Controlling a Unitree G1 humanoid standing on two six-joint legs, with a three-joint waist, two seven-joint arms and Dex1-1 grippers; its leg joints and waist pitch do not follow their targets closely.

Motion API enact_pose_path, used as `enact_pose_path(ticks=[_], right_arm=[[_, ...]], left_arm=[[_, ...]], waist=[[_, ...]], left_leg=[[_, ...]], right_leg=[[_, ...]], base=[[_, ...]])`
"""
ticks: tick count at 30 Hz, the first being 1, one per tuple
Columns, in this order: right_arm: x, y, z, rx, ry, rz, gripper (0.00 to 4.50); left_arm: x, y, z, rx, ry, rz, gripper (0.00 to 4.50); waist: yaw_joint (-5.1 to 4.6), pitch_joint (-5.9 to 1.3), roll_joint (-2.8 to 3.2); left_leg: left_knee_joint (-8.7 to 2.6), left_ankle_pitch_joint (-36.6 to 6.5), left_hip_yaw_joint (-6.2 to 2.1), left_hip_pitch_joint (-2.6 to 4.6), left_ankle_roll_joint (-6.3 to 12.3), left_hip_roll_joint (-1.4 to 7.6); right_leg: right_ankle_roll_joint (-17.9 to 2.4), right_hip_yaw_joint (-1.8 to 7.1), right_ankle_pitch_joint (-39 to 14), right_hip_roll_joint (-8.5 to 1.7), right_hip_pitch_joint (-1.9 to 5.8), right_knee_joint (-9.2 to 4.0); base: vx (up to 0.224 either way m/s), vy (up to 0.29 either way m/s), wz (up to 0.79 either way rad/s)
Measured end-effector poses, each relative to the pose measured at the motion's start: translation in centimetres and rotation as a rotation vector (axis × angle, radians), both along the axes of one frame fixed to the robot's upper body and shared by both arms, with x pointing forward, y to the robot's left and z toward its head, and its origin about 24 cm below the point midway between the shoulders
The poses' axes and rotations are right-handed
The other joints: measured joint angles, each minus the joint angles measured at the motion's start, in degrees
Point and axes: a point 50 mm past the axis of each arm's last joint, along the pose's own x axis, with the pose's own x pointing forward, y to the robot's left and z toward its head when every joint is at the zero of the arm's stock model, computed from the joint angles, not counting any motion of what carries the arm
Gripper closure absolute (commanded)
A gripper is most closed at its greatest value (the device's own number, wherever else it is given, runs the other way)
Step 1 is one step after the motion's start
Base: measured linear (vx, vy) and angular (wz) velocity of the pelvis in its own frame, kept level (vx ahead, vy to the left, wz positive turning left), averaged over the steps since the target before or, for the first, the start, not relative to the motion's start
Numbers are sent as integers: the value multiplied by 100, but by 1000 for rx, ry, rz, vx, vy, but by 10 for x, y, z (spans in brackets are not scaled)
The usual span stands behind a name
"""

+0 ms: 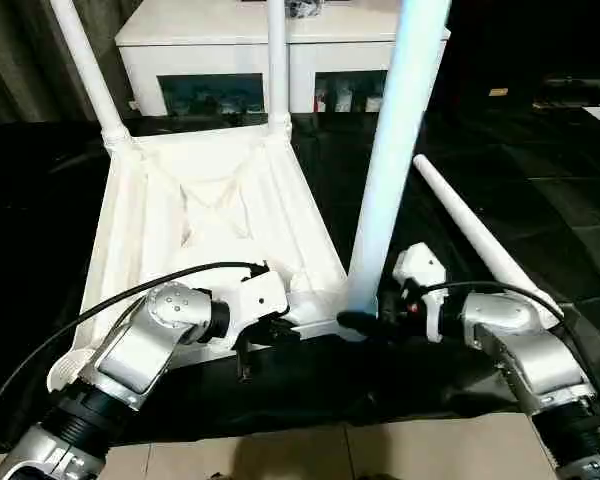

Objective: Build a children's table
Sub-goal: Insert table leg to table base

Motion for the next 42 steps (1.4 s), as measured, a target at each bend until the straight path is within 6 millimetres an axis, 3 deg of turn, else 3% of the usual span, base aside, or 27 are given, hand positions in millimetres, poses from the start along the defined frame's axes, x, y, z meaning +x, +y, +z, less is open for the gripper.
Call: enact_pose_path(ticks=[7, 13, 22, 24, 28, 30, 33, 38, 42], right_arm=[[0, 2, -1, 11, 4, 1, 168], [2, 5, -3, 52, 15, -33, 176], [32, 40, -16, 131, -40, -577, 176], [41, 51, -17, 117, -52, -692, 177], [53, 55, -17, 78, -69, -811, 177], [54, 54, -18, 75, -78, -827, 177], [53, 51, -19, 103, -75, -825, 107], [48, 51, -17, 145, -84, -776, 75], [34, 35, -13, 81, -126, -567, 58]], left_arm=[[0, 1, 0, 2, -1, 3, 450], [1, 2, 0, 1, -5, 16, 450], [28, -24, -7, -42, -86, 269, 450], [34, -35, -9, -31, -117, 322, 450], [41, -56, -13, -40, -138, 416, 450], [42, -60, -13, -41, -149, 427, 450], [42, -61, -13, -41, -157, 420, 450], [42, -53, -12, -16, -195, 402, 450], [34, -34, -9, 4, -208, 337, 450]], waist=[[-11, 0, 0], [-19, 1, -2], [-252, 0, -8], [-270, -10, 8], [-264, -38, 51], [-233, -40, 52], [-209, -43, 57], [-197, -41, 58], [-193, -33, 54]], left_leg=[[0, 0, 0, 2, 0, 0], [1, 0, 0, 3, 0, 0], [3, 1, -2, 11, -3, -4], [3, 1, -5, 17, -3, -6], [3, 1, -5, 15, -2, -13], [3, 1, -5, 15, -1, -12], [3, 1, -5, 12, -1, -11], [-3, 1, -6, -8, -1, -8], [-18, 1, -11, -17, -2, 1]], right_leg=[[-2, -2, 1, 2, 0, 1], [-3, -2, 2, 2, -1, 2], [-8, -1, 6, 5, -2, 0], [-7, -3, 6, 4, 1, -2], [-3, -3, 3, -8, 17, -10], [0, -6, 1, -8, 26, -14], [1, -6, 1, -9, 25, -16], [0, -14, 1, -4, -2, -11], [1, -22, 2, 4, -12, -8]], base=[[0, 0, 0], [0, 0, 0], [0, 0, 0], [0, 0, 0], [0, 0, 0], [0, 0, 0], [0, 0, 0], [0, 0, 0], [0, 0, 0]])
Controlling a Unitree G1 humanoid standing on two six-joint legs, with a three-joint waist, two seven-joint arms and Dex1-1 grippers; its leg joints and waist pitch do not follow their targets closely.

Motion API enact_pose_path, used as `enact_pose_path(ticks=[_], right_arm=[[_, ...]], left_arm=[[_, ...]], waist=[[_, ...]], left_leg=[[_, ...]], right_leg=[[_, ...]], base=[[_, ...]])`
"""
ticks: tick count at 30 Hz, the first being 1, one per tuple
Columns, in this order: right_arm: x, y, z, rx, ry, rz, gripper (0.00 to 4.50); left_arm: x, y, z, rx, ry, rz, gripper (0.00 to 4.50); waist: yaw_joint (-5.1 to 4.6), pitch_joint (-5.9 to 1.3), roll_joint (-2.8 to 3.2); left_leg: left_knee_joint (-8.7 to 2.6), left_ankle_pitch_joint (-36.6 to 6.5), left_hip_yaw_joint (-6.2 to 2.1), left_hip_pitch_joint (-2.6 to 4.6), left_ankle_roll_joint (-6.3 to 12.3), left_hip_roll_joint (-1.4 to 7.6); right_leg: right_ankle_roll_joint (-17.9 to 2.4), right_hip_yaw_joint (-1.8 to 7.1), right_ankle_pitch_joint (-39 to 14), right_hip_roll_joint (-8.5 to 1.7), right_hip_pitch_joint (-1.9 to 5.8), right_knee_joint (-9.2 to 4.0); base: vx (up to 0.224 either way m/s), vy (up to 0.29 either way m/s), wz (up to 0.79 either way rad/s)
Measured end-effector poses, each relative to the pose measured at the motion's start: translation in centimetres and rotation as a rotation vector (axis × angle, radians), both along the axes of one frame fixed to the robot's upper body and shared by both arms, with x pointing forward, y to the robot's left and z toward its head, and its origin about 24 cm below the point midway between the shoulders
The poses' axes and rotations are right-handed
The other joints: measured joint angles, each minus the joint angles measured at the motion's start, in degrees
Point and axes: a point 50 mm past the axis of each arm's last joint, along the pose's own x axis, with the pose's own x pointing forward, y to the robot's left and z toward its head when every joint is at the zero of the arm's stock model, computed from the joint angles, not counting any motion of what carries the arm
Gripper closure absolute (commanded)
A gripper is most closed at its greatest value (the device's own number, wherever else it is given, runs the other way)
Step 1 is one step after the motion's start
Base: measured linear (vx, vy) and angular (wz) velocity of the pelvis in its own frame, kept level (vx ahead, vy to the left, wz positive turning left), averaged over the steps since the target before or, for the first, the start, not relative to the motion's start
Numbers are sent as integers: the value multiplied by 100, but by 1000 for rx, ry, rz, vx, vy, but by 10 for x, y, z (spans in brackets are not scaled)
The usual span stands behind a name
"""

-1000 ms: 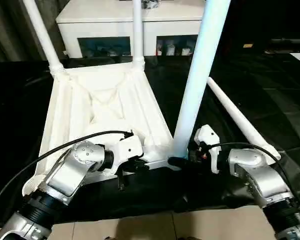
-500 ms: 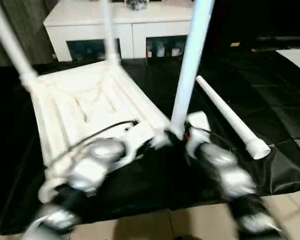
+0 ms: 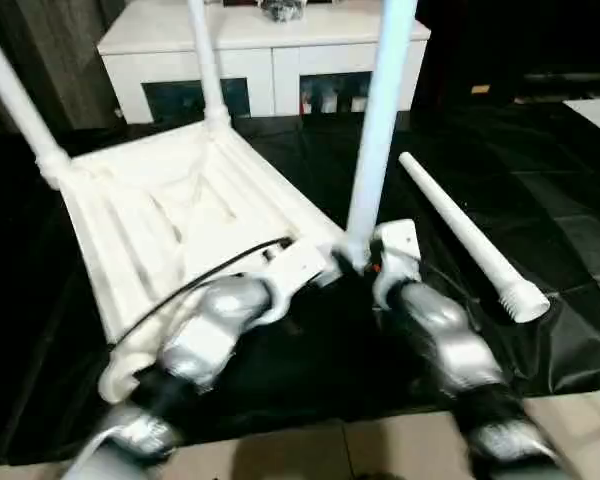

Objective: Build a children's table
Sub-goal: Insert table leg to table base

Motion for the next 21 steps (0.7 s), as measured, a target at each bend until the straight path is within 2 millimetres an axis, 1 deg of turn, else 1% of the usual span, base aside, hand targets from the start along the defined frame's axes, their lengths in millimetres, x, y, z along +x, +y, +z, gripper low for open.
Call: enact_pose_path(ticks=[3, 4, 6, 9, 11, 12, 14, 16, 18, 21], right_arm=[[-7, -7, 6, -30, -15, 120, 58], [-9, -14, 9, -46, -21, 151, 58], [-23, -29, 14, -68, -13, 299, 58], [-33, -35, 17, -48, 11, 416, 58], [-35, -40, 19, -51, 27, 453, 58], [-35, -42, 20, -63, 35, 472, 58], [-34, -42, 23, -74, 33, 496, 58], [-31, -38, 26, -79, 21, 516, 58], [-30, -36, 27, -83, 19, 524, 58], [-32, -35, 24, -86, 37, 543, 58]], left_arm=[[-4, 8, 0, 7, 0, -31, 450], [-4, 9, 1, 10, 1, -44, 450], [-10, 18, 2, 13, 6, -99, 450], [-18, 31, 3, 2, 51, -170, 450], [-23, 35, 5, -1, 81, -220, 450], [-27, 34, 6, -13, 97, -254, 450], [-31, 32, 5, -26, 118, -290, 450], [-33, 28, 4, -27, 126, -312, 450], [-34, 26, 4, -31, 130, -330, 450], [-34, 28, 4, -25, 129, -333, 450]], waist=[[1, 0, -1], [8, 0, 0], [25, 0, -3], [15, 2, -4], [29, 2, -4], [54, 3, -7], [117, 4, -8], [183, 5, -9], [212, 7, -16], [200, 10, -20]], left_leg=[[-3, 0, 1, -1, 0, 1], [-2, 0, 2, -1, 0, 1], [-2, 0, 3, 4, 0, 2], [-6, 0, 4, -5, 1, 2], [-3, 0, 5, 3, 0, 1], [-2, -1, 6, 3, 1, 1], [-1, 0, 12, 3, 1, 1], [4, 0, 16, 4, 2, 1], [4, 0, 17, 4, 2, 1], [4, 0, 17, 4, 2, 0]], right_leg=[[0, 2, 0, 1, 2, -1], [1, 2, -1, 1, 1, -3], [4, 4, -4, -1, 8, -3], [7, 6, -12, 1, 6, -3], [5, 7, -12, -2, 0, -4], [4, 7, -13, -5, 4, -4], [3, 11, -14, -13, 6, -4], [3, 22, -13, -13, 9, -1], [3, 28, -13, -13, 14, 0], [4, 31, -13, -11, 12, 4]], base=[[0, 0, 0], [0, 0, 0], [0, 0, 0], [0, 0, 0], [0, 0, 0], [0, 0, 0], [0, 0, 0], [0, 0, 0], [0, 0, 0], [0, 0, 0]])
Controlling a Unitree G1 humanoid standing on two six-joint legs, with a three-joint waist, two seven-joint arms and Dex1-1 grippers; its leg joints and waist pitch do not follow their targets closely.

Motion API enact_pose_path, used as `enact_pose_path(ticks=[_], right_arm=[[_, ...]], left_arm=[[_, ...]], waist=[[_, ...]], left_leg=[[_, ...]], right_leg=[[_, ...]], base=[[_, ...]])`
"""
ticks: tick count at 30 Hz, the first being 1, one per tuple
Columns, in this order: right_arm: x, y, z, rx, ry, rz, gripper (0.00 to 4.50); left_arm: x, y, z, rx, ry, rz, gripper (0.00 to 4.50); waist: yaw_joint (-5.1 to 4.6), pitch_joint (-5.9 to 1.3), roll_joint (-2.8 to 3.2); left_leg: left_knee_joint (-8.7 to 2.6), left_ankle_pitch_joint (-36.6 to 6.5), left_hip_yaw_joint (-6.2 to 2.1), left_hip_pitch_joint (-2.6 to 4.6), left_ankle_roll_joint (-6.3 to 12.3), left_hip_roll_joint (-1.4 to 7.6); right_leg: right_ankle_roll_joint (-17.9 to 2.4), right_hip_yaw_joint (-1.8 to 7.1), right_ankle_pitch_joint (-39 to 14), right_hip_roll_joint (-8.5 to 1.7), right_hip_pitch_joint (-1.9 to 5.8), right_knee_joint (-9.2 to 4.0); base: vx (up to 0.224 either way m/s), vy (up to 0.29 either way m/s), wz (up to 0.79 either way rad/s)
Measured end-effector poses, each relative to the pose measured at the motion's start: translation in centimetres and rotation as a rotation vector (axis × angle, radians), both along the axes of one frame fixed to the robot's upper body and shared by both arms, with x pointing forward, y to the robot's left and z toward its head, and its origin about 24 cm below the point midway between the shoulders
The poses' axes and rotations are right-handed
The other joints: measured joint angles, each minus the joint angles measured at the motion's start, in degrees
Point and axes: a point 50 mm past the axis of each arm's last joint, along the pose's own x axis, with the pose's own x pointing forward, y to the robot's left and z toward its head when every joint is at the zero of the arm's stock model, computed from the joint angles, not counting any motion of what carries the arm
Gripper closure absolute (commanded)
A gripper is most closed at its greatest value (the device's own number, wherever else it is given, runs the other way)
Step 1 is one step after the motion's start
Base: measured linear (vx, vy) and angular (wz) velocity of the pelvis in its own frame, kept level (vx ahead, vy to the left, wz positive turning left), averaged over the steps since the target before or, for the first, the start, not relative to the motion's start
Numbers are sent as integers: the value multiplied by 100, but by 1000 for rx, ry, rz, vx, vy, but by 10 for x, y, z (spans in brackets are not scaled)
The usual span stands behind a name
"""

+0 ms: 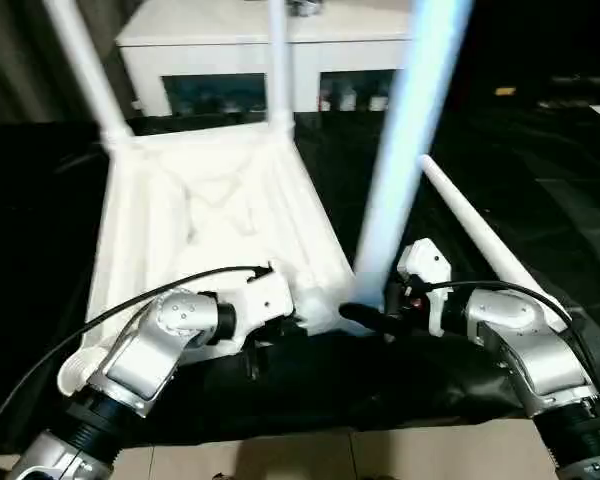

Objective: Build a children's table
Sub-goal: Insert table leg to table base

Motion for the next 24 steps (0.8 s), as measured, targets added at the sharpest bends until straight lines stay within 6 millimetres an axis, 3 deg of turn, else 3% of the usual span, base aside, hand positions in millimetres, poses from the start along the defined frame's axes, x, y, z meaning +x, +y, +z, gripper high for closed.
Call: enact_pose_path(ticks=[3, 16, 24], right_arm=[[-2, 0, -2, -8, 17, 26, 58], [2, 1, -4, -11, 38, 39, 172], [6, 9, -10, 22, 36, -28, 182]], left_arm=[[0, 1, 0, 1, 1, -1, 450], [0, 2, 0, 0, 8, -8, 450], [1, 3, 0, 4, 6, 21, 450]], waist=[[-4, 0, 0], [-2, 0, -1], [-42, -5, -18]], left_leg=[[0, 0, 0, 0, 0, 0], [3, 0, 0, -1, 0, 0], [6, 0, 2, 13, 0, -1]], right_leg=[[0, -1, 0, 2, -1, 1], [0, -1, 0, 4, 0, 2], [-7, 0, 5, 9, 6, 7]], base=[[0, 0, 0], [0, 0, 0], [0, 0, 0]])
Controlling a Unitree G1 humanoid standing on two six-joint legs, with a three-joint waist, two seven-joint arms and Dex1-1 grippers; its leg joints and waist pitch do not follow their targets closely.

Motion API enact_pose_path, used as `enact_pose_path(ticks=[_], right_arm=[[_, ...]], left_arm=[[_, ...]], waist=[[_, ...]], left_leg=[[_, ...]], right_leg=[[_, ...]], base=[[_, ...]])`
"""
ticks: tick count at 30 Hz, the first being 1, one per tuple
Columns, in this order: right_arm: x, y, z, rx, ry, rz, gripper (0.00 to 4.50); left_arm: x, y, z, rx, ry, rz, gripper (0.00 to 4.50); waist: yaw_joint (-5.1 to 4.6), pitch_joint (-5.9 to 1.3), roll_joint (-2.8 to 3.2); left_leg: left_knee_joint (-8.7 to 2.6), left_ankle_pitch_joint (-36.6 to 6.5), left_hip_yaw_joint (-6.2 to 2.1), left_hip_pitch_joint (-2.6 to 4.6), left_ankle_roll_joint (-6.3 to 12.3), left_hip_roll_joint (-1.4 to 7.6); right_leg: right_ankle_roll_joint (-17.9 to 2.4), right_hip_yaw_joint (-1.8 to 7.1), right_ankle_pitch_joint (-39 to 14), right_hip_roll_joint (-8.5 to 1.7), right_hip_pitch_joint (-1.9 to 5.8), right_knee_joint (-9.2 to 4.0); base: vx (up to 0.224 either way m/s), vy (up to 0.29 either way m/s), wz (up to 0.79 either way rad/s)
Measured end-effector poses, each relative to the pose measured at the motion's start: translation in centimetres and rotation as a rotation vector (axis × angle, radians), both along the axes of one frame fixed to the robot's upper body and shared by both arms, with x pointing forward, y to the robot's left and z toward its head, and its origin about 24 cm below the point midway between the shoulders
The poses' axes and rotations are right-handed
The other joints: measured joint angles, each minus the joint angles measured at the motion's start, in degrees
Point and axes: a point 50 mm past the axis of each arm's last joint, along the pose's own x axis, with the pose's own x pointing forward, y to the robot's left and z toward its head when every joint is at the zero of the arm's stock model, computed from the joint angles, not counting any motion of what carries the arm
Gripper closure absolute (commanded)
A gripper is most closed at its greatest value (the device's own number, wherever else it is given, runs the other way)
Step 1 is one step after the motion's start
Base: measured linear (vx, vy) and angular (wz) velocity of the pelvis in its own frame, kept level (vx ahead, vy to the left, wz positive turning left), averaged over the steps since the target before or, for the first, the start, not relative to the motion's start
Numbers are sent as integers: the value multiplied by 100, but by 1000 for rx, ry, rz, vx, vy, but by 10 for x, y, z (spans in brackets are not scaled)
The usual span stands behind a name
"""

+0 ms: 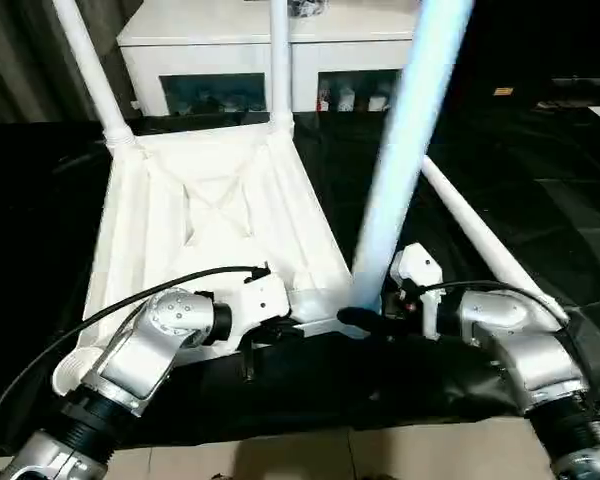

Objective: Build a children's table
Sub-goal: Insert table leg to table base

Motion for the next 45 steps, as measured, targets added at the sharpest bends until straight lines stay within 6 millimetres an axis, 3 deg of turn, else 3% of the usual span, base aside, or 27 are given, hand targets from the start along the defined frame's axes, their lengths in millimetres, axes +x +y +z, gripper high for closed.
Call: enact_pose_path(ticks=[5, 9, 15, 16, 17, 19, 23, 26, 29, 31, 34, 39, 45], right_arm=[[19, 21, -8, 23, -28, -282, 182], [38, 37, -11, 1, -33, -567, 183], [58, 48, -11, -2, -34, -809, 183], [58, 47, -11, 5, -33, -811, 148], [58, 47, -11, 12, -35, -812, 148], [58, 46, -12, 24, -40, -802, 111], [48, 52, -12, 42, -73, -698, 77], [43, 44, -12, 11, -97, -632, 60], [36, 28, -4, -1, -139, -511, 60], [21, 7, 5, -26, -166, -347, 60], [5, -14, 9, -50, -134, -201, 60], [-10, -16, 11, -26, -40, -32, 60], [-8, -12, 9, -45, -16, -4, 60]], left_arm=[[17, -13, -4, -16, -22, 181, 450], [32, -35, -8, -28, -30, 334, 450], [46, -65, -10, -48, -36, 453, 450], [46, -65, -10, -47, -39, 454, 450], [46, -66, -10, -47, -40, 453, 450], [46, -65, -9, -43, -47, 452, 450], [48, -45, -8, -7, -113, 466, 450], [46, -37, -5, -7, -128, 432, 450], [39, -29, -4, -7, -124, 367, 450], [32, -19, -3, -9, -114, 287, 450], [23, -2, -1, -7, -85, 185, 450], [12, 3, 0, -17, -17, 71, 450], [8, 1, -1, -20, 11, 24, 450]], waist=[[-152, -2, -19], [-212, -3, -16], [-222, -16, 41], [-222, -17, 44], [-222, -17, 43], [-225, -18, 44], [-287, -9, 30], [-260, -9, 30], [-178, -7, 28], [-92, -8, 32], [-58, -8, 33], [-4, -6, 29], [38, 2, 16]], left_leg=[[4, 0, -4, 19, -1, -6], [9, 0, -14, 19, -1, -11], [8, -1, -19, 3, 2, -24], [2, -1, -20, 0, 2, -21], [-1, -1, -19, 0, 3, -20], [0, -1, -15, 1, 4, -21], [-1, 0, -25, -27, 4, -10], [-8, 1, -23, -27, 2, -9], [-7, 1, -19, -27, 1, -2], [-21, 0, -20, -24, 1, 4], [-23, -2, -11, -16, 1, 6], [-18, -5, -4, -4, 4, 3], [-14, -4, 2, 3, 2, 2]], right_leg=[[16, -2, -8, 0, 3, -4], [20, -19, -11, -7, 8, -23], [22, -37, -12, -20, 27, -83], [22, -40, -12, -20, 34, -102], [22, -37, -12, -20, 40, -113], [21, -27, -12, -22, 43, -113], [13, -35, -2, -10, 27, -105], [7, -36, 37, -8, -8, -75], [20, -31, 28, -8, -23, -16], [24, -35, 1, -3, -20, -15], [20, -30, -19, -2, -13, -14], [18, -20, -17, -11, -6, -14], [14, 4, -14, -10, 0, -7]], base=[[0, 0, 0], [0, 0, 0], [0, 0, 0], [0, 0, 0], [0, 0, 0], [0, 0, 0], [0, 0, 0], [0, 0, 0], [0, 0, 0], [28, -4, 1], [19, -3, 0], [0, 0, 0], [0, 0, 0]])
